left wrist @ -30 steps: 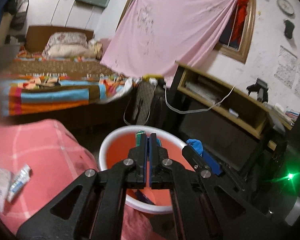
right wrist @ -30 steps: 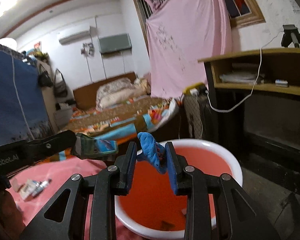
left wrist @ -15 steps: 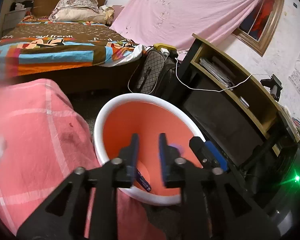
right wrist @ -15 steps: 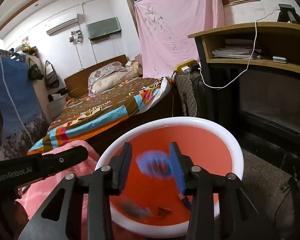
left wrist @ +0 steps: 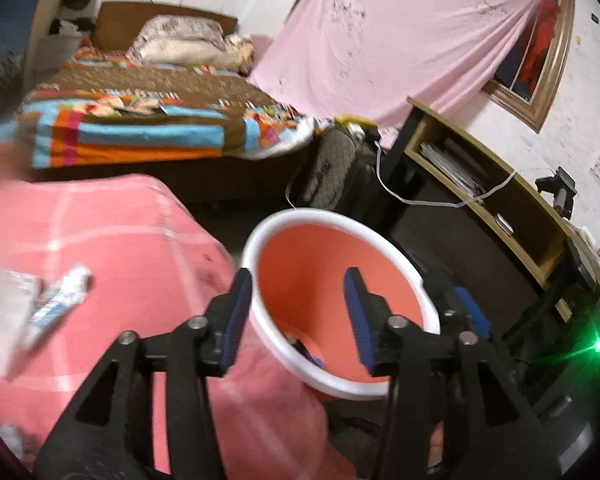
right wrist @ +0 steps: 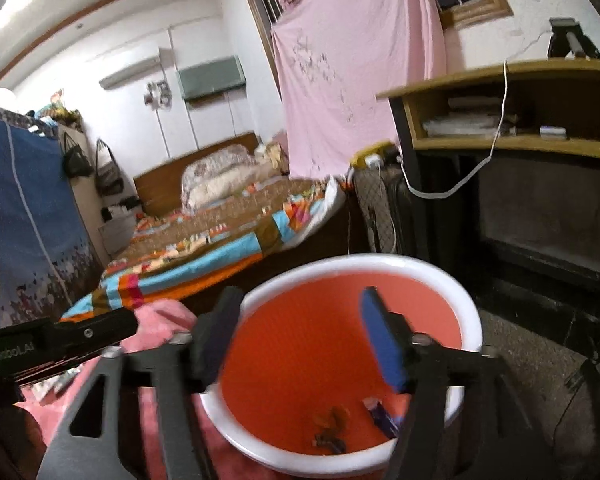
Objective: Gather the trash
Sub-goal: 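Move both tools back over the table toward the remaining trash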
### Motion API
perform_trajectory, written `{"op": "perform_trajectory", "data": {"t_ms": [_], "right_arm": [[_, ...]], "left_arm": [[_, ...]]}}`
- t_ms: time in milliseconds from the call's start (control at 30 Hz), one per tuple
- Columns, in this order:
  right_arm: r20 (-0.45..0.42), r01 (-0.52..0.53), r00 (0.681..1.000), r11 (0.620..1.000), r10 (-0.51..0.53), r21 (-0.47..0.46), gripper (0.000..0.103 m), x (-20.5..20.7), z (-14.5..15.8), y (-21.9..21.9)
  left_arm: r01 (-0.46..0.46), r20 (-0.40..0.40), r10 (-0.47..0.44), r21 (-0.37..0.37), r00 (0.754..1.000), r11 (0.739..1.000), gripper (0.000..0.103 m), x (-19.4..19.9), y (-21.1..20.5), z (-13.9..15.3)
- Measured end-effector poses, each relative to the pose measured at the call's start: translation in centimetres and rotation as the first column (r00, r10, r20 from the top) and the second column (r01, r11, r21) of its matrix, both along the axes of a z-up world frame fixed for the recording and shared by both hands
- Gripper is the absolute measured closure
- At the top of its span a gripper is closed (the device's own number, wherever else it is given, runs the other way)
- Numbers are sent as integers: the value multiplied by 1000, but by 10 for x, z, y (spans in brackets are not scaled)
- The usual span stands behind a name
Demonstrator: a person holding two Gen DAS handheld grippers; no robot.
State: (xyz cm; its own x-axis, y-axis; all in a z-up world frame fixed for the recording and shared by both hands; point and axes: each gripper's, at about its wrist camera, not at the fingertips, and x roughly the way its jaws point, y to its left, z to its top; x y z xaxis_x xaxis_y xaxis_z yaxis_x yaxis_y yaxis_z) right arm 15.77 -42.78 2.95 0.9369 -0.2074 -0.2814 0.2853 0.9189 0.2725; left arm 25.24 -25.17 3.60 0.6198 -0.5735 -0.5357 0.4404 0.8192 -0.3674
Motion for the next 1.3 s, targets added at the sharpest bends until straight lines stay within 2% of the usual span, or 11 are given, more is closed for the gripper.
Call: {"op": "perform_trajectory", "data": {"t_ms": [133, 167, 233, 300, 333, 400, 600, 800, 967, 1200, 1300], "right_arm": [[89, -13, 996, 999, 16, -41, 20, -16, 12, 14], [109, -17, 994, 998, 23, -53, 17, -19, 16, 20], [132, -30, 991, 997, 39, -70, 12, -24, 22, 29], [158, -46, 986, 995, 60, -91, 0, -29, 28, 40], [178, -54, 981, 992, 73, -110, 0, -33, 34, 48], [199, -65, 976, 988, 92, -139, 0, -38, 43, 60], [245, -156, 948, 968, 202, -197, 0, -56, 63, 101], [232, -268, 915, 928, 329, -258, 0, -65, 66, 141], [224, -334, 884, 890, 410, -309, 0, -69, 65, 170], [94, -422, 868, 825, 487, -375, 0, -54, 54, 207], [16, -458, 863, 795, 505, -398, 0, -45, 47, 221]], "left_arm": [[-104, 101, 102, 18, 990, 994, 46, -19, 33, 13], [-143, 131, 139, 27, 982, 989, 39, -25, 44, 15], [-196, 179, 188, 25, 966, 980, 35, -32, 62, 20], [-262, 226, 250, 21, 941, 965, 21, -44, 86, 25], [-298, 243, 286, 16, 927, 954, 17, -50, 97, 27], [-358, 279, 349, -16, 895, 933, 17, -63, 120, 30], [-469, 360, 456, -58, 814, 882, 17, -97, 173, 41], [-546, 430, 513, -55, 742, 836, 17, -129, 210, 44], [-586, 471, 541, -62, 697, 808, 17, -148, 235, 39], [-616, 521, 536, -26, 664, 787, 17, -157, 256, 30], [-621, 510, 545, -28, 666, 784, 17, -156, 265, 24]]}}
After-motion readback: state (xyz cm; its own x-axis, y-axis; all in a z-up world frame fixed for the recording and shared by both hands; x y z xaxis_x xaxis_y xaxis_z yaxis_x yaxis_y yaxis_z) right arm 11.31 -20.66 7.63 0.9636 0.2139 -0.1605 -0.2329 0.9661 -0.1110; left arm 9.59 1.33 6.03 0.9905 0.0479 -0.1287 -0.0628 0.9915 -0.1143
